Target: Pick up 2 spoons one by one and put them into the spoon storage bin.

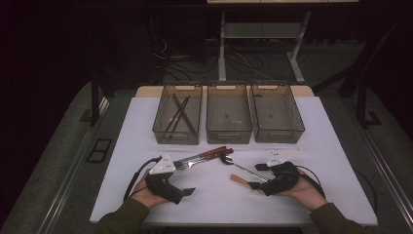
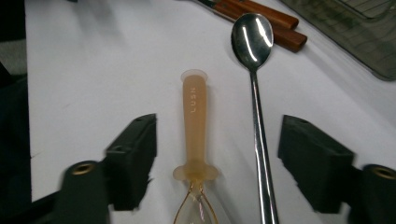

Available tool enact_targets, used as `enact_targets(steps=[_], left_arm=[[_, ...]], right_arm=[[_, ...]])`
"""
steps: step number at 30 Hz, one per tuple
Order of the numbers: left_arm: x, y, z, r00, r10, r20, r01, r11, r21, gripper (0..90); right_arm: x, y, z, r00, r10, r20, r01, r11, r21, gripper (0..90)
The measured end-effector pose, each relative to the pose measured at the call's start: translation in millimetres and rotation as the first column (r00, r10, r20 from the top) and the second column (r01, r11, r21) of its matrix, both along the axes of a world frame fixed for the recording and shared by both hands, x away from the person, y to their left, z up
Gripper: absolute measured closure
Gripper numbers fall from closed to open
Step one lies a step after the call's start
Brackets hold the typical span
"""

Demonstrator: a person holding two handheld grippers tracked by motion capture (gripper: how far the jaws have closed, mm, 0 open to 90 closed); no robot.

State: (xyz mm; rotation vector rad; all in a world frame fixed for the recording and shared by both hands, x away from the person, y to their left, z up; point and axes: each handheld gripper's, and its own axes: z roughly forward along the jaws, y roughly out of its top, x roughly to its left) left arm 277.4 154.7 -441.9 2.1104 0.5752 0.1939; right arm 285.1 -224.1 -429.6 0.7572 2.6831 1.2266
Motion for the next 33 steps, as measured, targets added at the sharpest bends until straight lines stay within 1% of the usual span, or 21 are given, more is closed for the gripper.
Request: enact_targets(steps=[1,2,4,7,9,12,13,15,17,19,22,23,25,26,27,33], left_arm=[[-0.1,-0.1,0.1,1.0000,0.000,0.000,0.000,1.0000,0.000,0.0],[-0.2,-0.2,0.1,1.0000,-0.001,0.000,0.001,1.0000,0.000,0.0],[-0.5,-0.4,0.1,1.0000,-0.001,-0.001,0.001,1.0000,0.002,0.0],[-0.6,-0.6,0.0,1.0000,-0.001,-0.002,0.001,1.0000,0.000,0.0],[-0.7,-0.8,-0.1,1.0000,0.000,-0.003,0.000,1.0000,0.000,0.0],[-0.8,-1.0,-0.2,1.0000,0.000,-0.003,0.000,1.0000,0.000,0.0],[-0.8,-1.0,-0.2,1.0000,0.000,-0.004,0.000,1.0000,0.000,0.0],[-0.9,-1.0,-0.2,1.0000,-0.001,-0.003,0.001,1.0000,0.000,0.0],[-0.9,-1.1,-0.2,1.0000,-0.001,-0.004,0.001,1.0000,0.000,0.0],[-0.8,-1.1,-0.2,1.0000,-0.002,-0.004,0.002,1.0000,0.001,0.0],[-0.9,-1.2,-0.1,1.0000,-0.005,-0.004,0.005,1.0000,0.004,0.0],[-1.0,-1.2,-0.2,1.0000,-0.004,-0.004,0.004,1.0000,0.003,0.0],[-1.0,-1.2,-0.2,1.0000,-0.003,-0.005,0.003,1.0000,0.001,0.0],[-0.9,-1.2,-0.2,1.0000,-0.002,-0.005,0.002,1.0000,0.001,0.0],[-0.8,-1.1,-0.2,1.0000,-0.004,-0.005,0.004,1.0000,0.002,0.0],[-0.8,-1.1,-0.3,1.0000,-0.006,-0.005,0.006,1.0000,0.001,0.0]], right_arm=[[0.8,1.6,-0.5,1.0000,0.005,-0.002,-0.005,1.0000,-0.002,41.2],[1.1,3.3,-0.9,0.9998,0.011,-0.014,-0.011,0.9999,-0.006,43.6],[1.4,6.9,-3.0,0.9996,0.024,-0.017,-0.024,0.9995,-0.021,49.0],[2.5,11.9,-5.3,0.9984,0.046,-0.033,-0.047,0.9983,-0.035,54.3],[3.0,15.4,-7.0,0.9982,0.050,-0.034,-0.052,0.9975,-0.047,58.1],[5.7,20.2,-10.6,0.9959,0.069,-0.059,-0.072,0.9956,-0.059,64.7],[6.3,21.7,-11.8,0.9956,0.071,-0.062,-0.075,0.9947,-0.070,67.1],[6.3,24.6,-14.2,0.9954,0.072,-0.063,-0.077,0.9934,-0.085,71.0],[5.9,25.8,-14.5,0.9959,0.079,-0.043,-0.083,0.9915,-0.100,76.0],[5.8,25.8,-14.5,0.9958,0.087,-0.031,-0.090,0.9896,-0.113,76.6],[6.2,25.5,-13.3,0.9953,0.092,-0.031,-0.095,0.9891,-0.113,77.0],[7.4,24.9,-12.6,0.9949,0.099,-0.019,-0.101,0.9881,-0.116,77.0],[8.1,24.8,-9.1,0.9953,0.094,-0.022,-0.096,0.9904,-0.100,77.1],[8.0,25.6,-6.7,0.9958,0.085,-0.034,-0.087,0.9926,-0.084,77.1],[9.0,25.8,-4.4,0.9960,0.082,-0.036,-0.084,0.9936,-0.076,77.1],[20.0,26.4,10.3,0.9978,0.065,-0.016,-0.066,0.9968,-0.045,77.1]])
